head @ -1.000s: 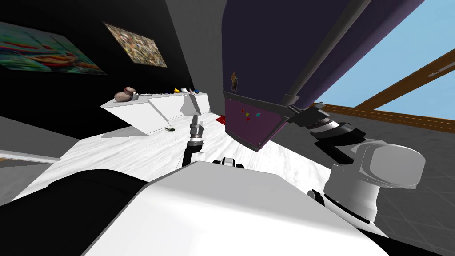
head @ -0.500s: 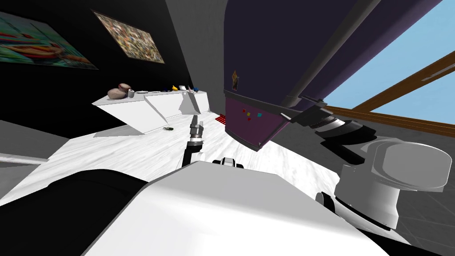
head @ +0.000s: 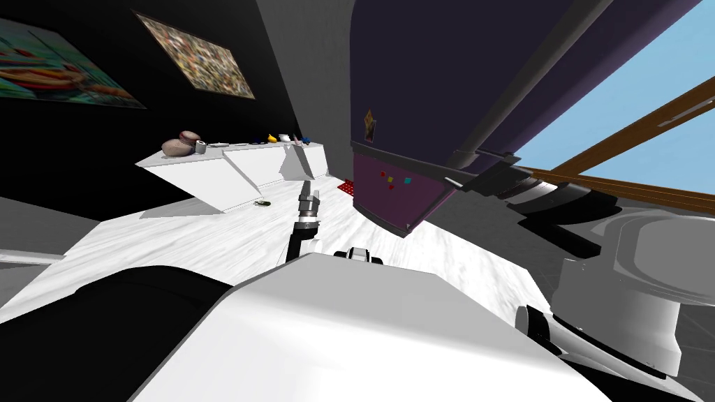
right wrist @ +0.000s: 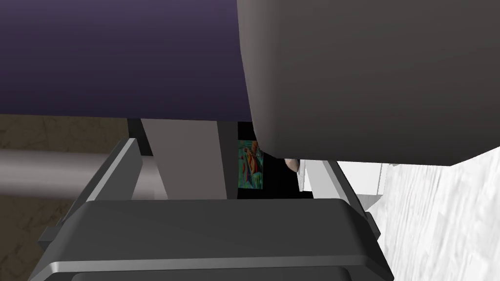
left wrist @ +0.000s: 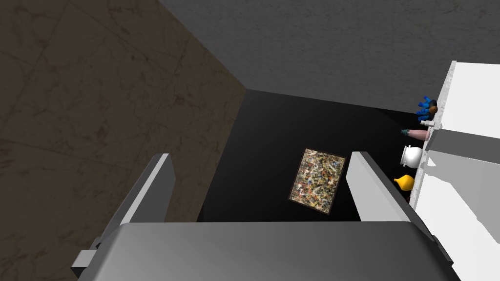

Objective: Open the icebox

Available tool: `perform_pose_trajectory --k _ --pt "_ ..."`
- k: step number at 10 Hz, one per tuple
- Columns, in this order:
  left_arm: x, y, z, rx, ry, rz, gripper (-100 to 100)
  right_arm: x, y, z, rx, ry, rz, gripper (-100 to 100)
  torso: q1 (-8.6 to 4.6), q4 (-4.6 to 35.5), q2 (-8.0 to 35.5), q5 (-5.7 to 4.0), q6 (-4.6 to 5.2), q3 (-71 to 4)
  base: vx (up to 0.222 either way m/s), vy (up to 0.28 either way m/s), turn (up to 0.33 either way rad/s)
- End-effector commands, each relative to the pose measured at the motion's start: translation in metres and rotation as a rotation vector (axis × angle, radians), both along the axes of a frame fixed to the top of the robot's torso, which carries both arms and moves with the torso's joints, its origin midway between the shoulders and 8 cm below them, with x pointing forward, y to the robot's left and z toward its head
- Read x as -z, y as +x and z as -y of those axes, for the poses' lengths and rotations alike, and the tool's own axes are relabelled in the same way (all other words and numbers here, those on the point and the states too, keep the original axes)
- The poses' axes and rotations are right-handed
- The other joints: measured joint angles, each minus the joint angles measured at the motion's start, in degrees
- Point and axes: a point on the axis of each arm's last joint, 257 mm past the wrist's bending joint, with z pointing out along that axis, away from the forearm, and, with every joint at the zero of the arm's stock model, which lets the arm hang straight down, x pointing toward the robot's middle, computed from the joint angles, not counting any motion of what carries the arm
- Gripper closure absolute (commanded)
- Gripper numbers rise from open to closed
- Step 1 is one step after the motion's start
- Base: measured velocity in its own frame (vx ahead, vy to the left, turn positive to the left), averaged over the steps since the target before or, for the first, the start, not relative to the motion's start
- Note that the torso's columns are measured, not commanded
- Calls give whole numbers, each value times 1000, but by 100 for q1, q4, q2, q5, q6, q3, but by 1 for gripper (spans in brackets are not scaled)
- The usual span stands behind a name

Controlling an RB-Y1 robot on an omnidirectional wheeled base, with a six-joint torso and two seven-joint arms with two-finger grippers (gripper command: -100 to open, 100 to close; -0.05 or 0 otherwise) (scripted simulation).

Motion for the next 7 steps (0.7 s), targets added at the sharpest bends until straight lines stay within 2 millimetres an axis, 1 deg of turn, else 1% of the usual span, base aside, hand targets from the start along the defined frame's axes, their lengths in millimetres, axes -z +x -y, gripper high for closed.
perform_pose_trajectory --k 1,7 --pt "0 0 0 0 0 0 0 -3 1 5 5 -16 -35 -100 -1 -1 -2 0 0 -1 21 14 -24" --pt "0 0 0 0 0 0 0 -12 3 16 27 -56 -120 -100 3 -1 -2 1 0 -1 20 15 -28"
